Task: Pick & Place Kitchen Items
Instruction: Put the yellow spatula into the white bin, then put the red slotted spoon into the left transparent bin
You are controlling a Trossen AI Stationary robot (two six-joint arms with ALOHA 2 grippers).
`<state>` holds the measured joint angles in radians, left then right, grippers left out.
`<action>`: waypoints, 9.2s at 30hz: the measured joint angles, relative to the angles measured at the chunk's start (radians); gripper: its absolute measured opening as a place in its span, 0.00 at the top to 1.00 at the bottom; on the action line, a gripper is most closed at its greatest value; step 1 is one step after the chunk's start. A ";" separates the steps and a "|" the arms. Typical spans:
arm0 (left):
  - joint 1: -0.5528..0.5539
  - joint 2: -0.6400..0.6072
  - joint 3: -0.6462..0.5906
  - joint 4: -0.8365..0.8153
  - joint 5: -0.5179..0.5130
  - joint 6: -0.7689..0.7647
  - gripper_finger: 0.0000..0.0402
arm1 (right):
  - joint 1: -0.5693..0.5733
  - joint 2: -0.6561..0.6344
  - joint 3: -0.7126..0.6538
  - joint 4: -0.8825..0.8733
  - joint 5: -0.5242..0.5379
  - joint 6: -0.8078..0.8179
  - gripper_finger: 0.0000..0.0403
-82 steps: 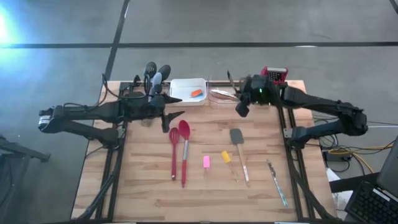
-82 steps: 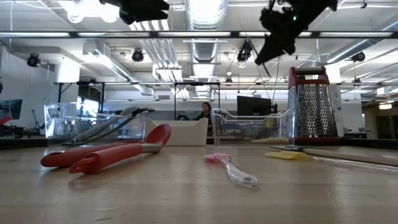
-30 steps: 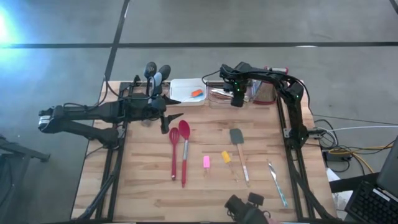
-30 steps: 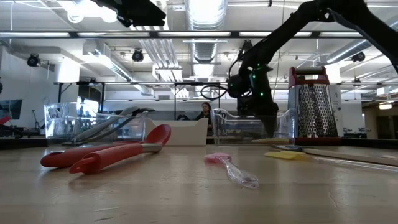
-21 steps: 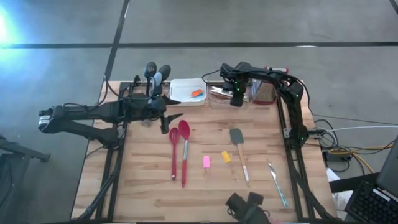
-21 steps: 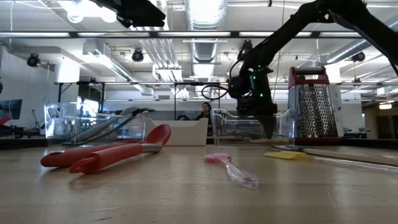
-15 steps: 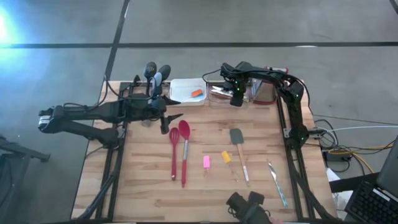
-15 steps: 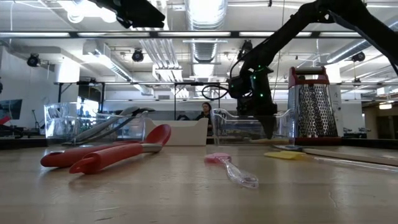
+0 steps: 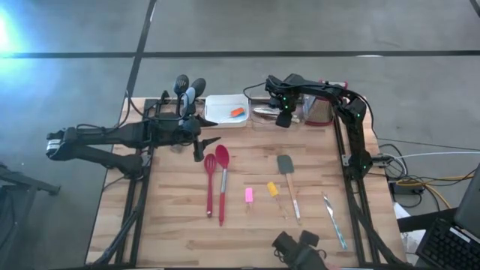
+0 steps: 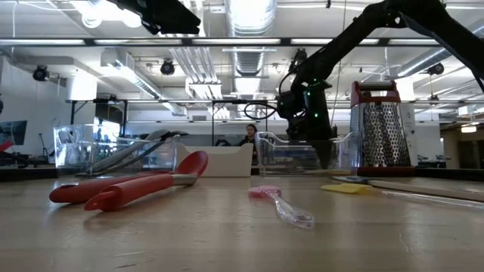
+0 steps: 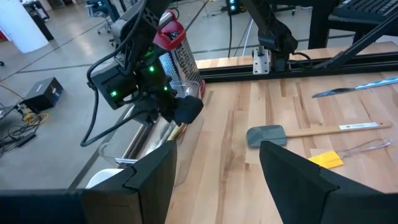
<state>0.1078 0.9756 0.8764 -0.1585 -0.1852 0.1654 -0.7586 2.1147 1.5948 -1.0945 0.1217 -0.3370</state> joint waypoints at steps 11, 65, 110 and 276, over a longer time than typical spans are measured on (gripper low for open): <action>0.001 0.000 0.000 0.000 0.000 -0.002 0.41 | 0.034 -0.141 0.000 -0.002 0.008 0.110 0.60; 0.000 0.006 -0.096 -0.147 0.000 -0.193 0.41 | 1.093 -0.529 -0.396 0.095 0.082 1.152 0.71; 0.000 0.006 -0.097 -0.145 0.000 -0.219 0.41 | 0.999 -0.170 -0.372 0.371 -0.063 1.093 0.84; 0.599 1.048 0.719 -0.594 0.173 0.306 0.73 | 0.962 -0.895 -0.574 0.373 0.326 0.831 0.56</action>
<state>0.7067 2.0239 1.5951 -0.7521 -0.0124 0.4713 0.2039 1.2198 1.0206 -0.7211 0.4477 0.4940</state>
